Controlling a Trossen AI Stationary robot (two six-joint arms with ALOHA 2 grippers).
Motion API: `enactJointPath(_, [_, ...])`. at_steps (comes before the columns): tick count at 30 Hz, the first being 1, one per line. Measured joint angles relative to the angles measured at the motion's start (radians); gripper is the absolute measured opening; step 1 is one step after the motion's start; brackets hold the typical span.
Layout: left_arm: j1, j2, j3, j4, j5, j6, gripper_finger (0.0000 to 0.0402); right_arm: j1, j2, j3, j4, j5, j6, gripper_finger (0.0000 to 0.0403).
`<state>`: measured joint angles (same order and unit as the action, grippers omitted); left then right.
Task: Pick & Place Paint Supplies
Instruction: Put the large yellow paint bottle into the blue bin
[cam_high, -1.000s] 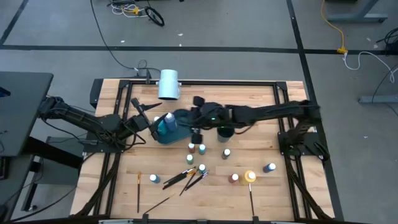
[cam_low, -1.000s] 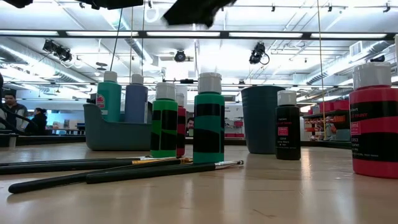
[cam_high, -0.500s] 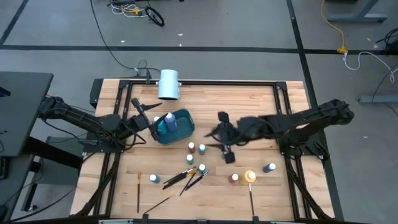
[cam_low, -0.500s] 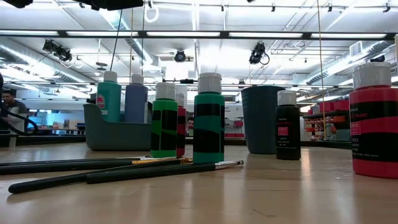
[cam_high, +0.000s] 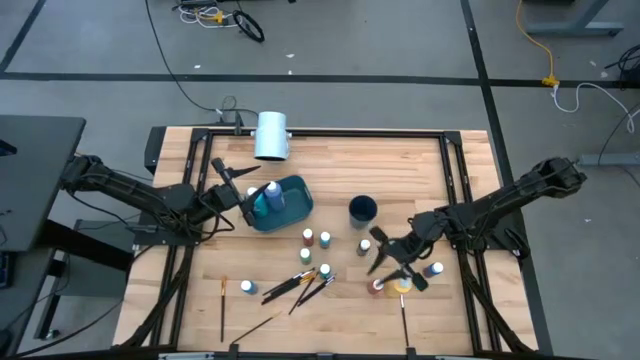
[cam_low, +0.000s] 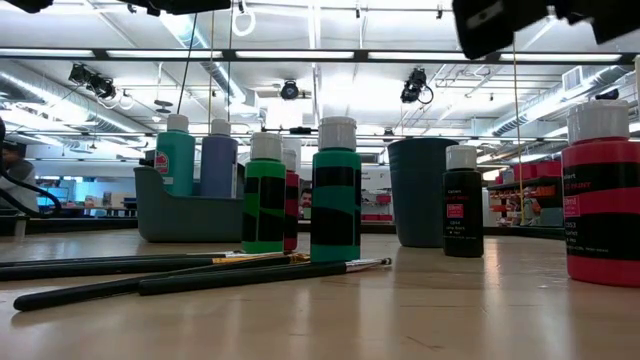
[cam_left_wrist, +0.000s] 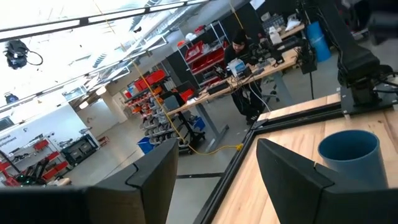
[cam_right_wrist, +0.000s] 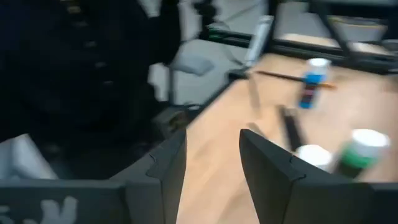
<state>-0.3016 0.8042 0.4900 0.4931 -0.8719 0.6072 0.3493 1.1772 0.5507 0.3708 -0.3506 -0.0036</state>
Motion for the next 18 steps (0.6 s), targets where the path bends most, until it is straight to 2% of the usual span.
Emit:
enactJointPath(4, [0.000,0.000,0.000,-0.001,0.000,0.001,0.0229,0.006,0.001,-0.053,0.084,0.025,-0.001,0.0151])
enactJointPath(9, [0.000,0.000,0.000,-0.001,-0.002,0.001,0.0229,0.006,0.001,-0.062,0.076,0.042,0.057,0.0151])
enactJointPath(13, [0.000,0.000,0.000,-0.002,-0.002,-0.005,0.0228,0.006,0.000,-0.062,0.091,-0.100,0.120,0.0151])
enactJointPath(16, [0.000,0.000,0.000,-0.001,-0.002,-0.005,0.0229,0.008,-0.002,-0.062,0.101,-0.222,0.034,0.0151])
enactJointPath(18, [0.000,0.000,0.000,-0.001,-0.002,-0.003,0.0229,0.014,-0.001,-0.062,0.041,-0.236,-0.024,0.0151])
